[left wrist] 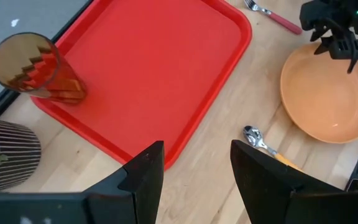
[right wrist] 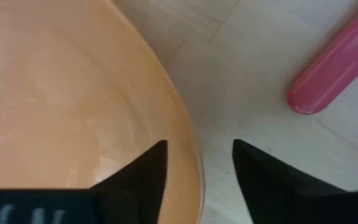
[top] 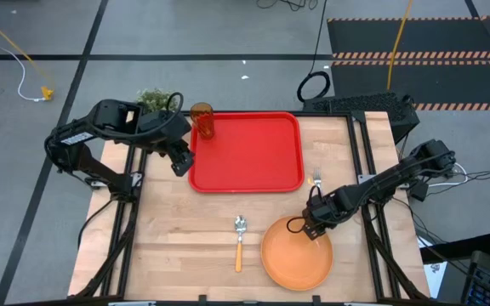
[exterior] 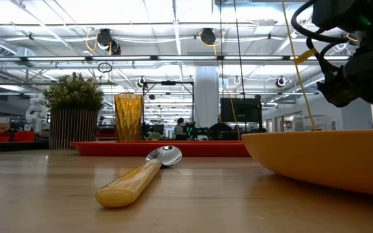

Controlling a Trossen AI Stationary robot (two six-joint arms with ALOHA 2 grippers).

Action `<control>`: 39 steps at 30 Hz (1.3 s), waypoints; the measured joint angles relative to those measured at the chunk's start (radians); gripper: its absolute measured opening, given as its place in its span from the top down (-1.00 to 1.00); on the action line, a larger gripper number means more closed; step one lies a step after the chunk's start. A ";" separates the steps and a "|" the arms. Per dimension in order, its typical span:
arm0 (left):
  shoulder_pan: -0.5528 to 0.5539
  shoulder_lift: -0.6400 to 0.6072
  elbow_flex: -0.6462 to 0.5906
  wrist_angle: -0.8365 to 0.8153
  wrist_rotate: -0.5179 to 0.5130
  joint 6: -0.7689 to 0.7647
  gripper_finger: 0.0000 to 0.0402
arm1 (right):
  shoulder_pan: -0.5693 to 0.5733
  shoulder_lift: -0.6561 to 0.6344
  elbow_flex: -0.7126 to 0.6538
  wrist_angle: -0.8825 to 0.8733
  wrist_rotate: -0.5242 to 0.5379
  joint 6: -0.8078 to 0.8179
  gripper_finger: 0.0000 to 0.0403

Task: Pick and place plate/cup/fork/spoon on tray
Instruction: Put the orange plate on the red tray

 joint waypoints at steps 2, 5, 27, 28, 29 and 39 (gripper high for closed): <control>0.000 0.000 0.000 0.000 -0.003 0.000 0.07 | 0.000 0.000 0.000 0.000 0.001 0.000 0.29; 0.000 0.000 0.000 0.000 -0.026 0.000 0.07 | 0.000 0.000 0.000 0.000 0.001 0.000 0.53; 0.002 0.001 0.000 0.000 -0.150 -0.030 0.07 | -0.110 -0.219 0.140 -0.120 -0.044 0.143 1.00; 0.002 0.001 0.000 0.000 -0.157 -0.030 0.07 | -0.124 -0.227 0.156 -0.137 -0.029 0.143 1.00; 0.002 0.001 0.000 0.000 -0.162 -0.030 0.07 | -0.141 -0.232 0.173 -0.149 -0.018 0.143 1.00; 0.002 0.001 -0.001 -0.004 -0.217 -0.029 0.07 | -0.369 -0.210 0.353 -0.154 0.058 -0.020 1.00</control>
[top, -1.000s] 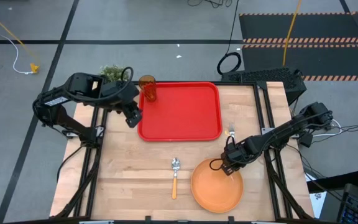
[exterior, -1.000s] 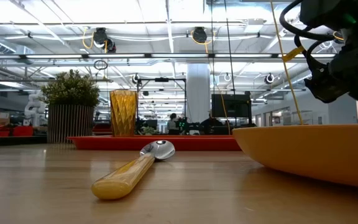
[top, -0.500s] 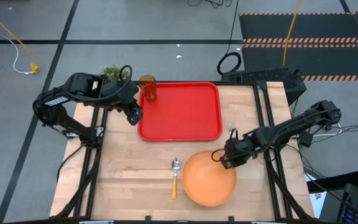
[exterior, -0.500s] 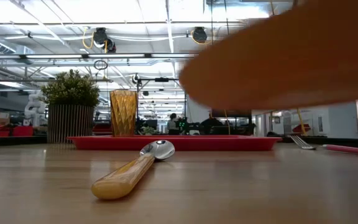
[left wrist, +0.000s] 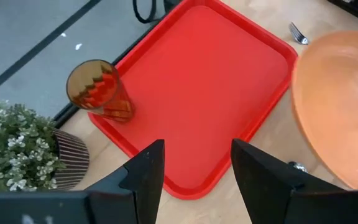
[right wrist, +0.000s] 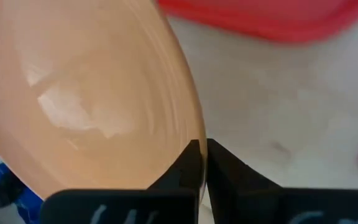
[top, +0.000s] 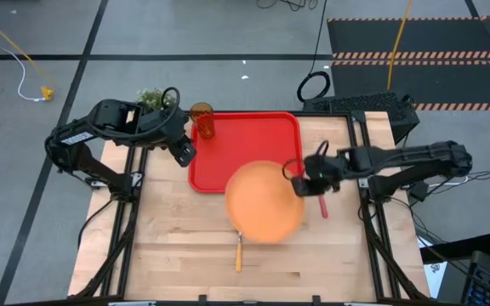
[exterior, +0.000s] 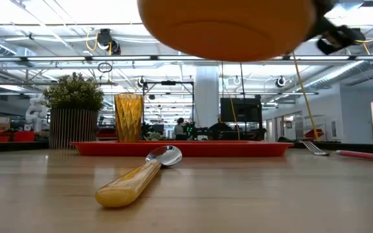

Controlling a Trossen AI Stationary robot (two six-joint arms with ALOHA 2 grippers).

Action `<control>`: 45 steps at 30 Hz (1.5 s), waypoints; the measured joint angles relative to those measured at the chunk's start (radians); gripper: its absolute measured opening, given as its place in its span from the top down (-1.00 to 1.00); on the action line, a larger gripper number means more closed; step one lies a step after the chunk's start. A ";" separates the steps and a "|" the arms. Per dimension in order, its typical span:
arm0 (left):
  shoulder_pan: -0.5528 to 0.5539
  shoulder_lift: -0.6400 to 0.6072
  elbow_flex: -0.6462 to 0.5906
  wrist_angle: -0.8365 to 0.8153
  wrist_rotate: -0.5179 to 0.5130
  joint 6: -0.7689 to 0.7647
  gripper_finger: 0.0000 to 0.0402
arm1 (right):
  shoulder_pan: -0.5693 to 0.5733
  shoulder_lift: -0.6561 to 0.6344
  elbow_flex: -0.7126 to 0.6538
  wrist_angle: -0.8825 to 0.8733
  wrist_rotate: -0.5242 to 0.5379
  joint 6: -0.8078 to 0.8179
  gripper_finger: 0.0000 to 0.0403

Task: Pick and place plate/cup/fork/spoon on tray
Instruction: Put the orange plate on the red tray

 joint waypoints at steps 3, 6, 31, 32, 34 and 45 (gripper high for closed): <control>0.000 0.000 0.000 0.000 -0.001 0.000 0.07 | -0.073 0.030 0.060 -0.013 -0.007 -0.083 1.00; 0.000 0.000 0.000 0.000 -0.001 -0.002 0.07 | -0.142 0.070 0.127 -0.030 -0.009 -0.162 1.00; -0.036 0.000 0.000 0.000 -0.002 -0.198 0.07 | -0.474 0.504 0.413 -0.001 -0.220 -0.693 1.00; -0.039 0.000 0.000 0.000 -0.003 -0.210 0.07 | -0.482 0.518 0.413 0.020 -0.221 -0.704 1.00; -0.043 0.006 0.000 -0.001 -0.014 -0.232 0.07 | -0.496 0.546 0.413 0.058 -0.221 -0.717 1.00; -0.048 0.008 0.000 0.000 -0.018 -0.298 0.07 | -0.550 0.680 0.413 0.196 -0.295 -0.770 1.00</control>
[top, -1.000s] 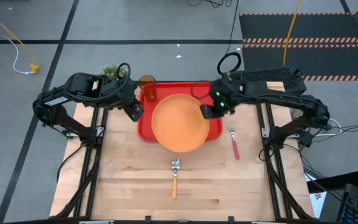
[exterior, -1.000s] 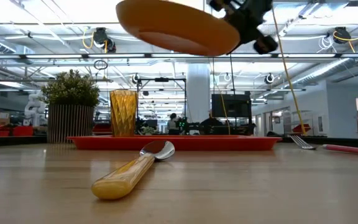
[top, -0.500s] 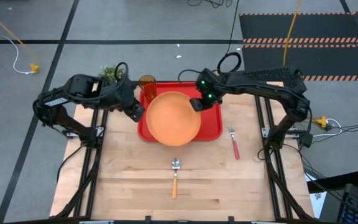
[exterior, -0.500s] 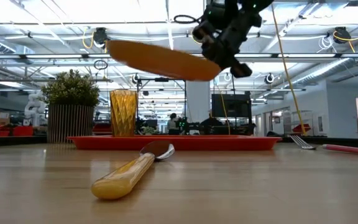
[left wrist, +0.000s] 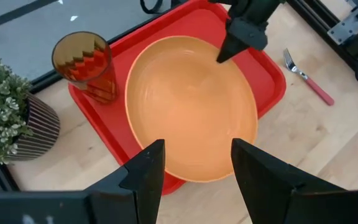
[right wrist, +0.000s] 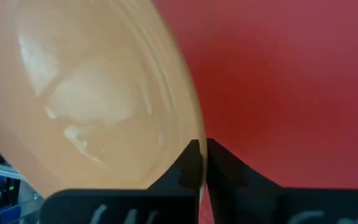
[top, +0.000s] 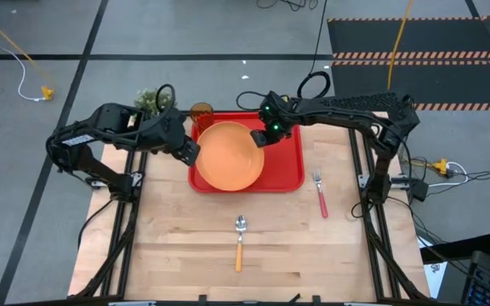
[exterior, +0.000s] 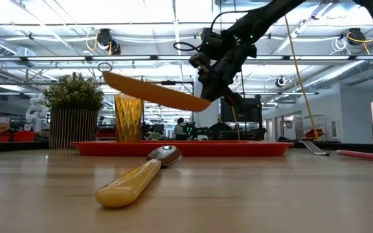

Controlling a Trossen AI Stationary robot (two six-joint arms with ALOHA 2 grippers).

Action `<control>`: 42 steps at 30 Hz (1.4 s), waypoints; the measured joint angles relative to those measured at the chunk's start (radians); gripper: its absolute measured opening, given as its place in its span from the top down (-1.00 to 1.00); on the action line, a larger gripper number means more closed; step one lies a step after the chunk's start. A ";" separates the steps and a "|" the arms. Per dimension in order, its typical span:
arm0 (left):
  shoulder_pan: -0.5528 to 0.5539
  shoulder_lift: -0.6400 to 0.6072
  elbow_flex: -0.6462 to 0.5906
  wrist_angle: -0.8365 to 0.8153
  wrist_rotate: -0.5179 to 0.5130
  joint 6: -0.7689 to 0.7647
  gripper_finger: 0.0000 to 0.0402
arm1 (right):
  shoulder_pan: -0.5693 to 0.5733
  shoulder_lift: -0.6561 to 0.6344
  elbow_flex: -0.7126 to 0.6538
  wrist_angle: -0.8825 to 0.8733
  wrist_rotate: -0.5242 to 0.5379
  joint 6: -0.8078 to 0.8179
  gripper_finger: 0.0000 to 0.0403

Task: Pick and place plate/cup/fork/spoon on tray
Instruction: Put the orange plate on the red tray

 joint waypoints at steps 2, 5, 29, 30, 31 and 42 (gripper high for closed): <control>0.000 0.000 0.000 0.000 0.000 -0.010 0.07 | -0.008 0.011 0.000 0.014 0.001 0.011 1.00; 0.000 0.000 0.000 0.000 0.000 -0.015 0.07 | -0.026 0.026 0.000 -0.008 0.024 0.038 1.00; 0.015 0.000 0.000 -0.001 -0.036 -0.010 0.07 | -0.052 0.118 0.000 -0.005 0.145 -0.005 1.00; 0.015 0.000 0.000 -0.001 -0.036 -0.010 0.07 | -0.053 0.118 0.000 -0.006 0.154 -0.011 1.00; 0.015 0.000 0.000 -0.001 -0.036 -0.010 0.07 | -0.053 0.118 0.000 -0.008 0.161 -0.015 1.00; 0.015 0.000 0.000 -0.001 -0.036 -0.012 0.07 | -0.053 0.117 -0.071 0.016 0.186 -0.003 1.00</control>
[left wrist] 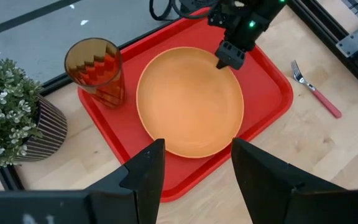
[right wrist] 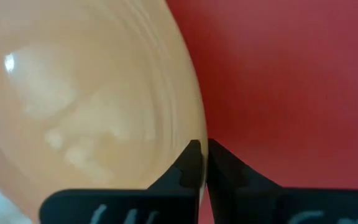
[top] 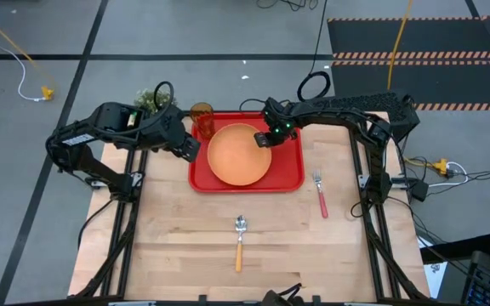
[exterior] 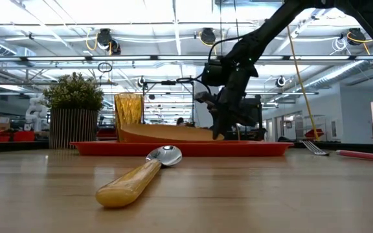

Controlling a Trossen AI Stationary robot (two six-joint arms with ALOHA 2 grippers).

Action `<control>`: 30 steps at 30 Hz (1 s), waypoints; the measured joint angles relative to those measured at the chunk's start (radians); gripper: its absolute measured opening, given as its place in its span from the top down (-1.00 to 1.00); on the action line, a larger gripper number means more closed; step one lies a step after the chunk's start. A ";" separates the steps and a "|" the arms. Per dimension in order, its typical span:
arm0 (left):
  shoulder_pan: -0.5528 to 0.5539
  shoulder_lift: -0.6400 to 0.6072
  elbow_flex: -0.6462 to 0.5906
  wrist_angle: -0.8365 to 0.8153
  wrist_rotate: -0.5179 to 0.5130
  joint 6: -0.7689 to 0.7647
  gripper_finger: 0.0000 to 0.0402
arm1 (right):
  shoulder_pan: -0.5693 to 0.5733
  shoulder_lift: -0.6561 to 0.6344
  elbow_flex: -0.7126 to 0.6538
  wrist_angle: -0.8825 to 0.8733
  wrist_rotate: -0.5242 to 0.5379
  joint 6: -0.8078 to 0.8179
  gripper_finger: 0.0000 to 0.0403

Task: Pick and place plate/cup/fork/spoon on tray
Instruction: Put the orange plate on the red tray, then put the red fork on the red tray

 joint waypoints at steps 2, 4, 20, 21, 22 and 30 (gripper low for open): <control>0.000 0.000 0.000 0.000 0.000 0.000 0.07 | 0.000 0.000 -0.017 0.022 0.002 0.015 0.99; 0.000 0.000 0.000 0.000 0.000 0.000 0.07 | 0.000 0.000 -0.027 0.038 0.003 0.028 0.97; 0.000 0.000 0.000 0.000 0.001 -0.016 0.07 | 0.000 -0.020 -0.055 0.120 0.002 0.095 0.71; 0.000 0.000 0.000 0.000 0.001 -0.016 0.07 | 0.000 -0.029 -0.055 0.120 0.002 0.097 0.69; 0.000 0.000 0.000 0.000 0.001 -0.016 0.07 | 0.000 -0.038 -0.055 0.114 0.002 0.097 0.67; 0.000 0.000 0.000 0.000 0.001 0.022 0.07 | 0.004 -0.166 -0.055 -0.046 0.079 0.059 0.56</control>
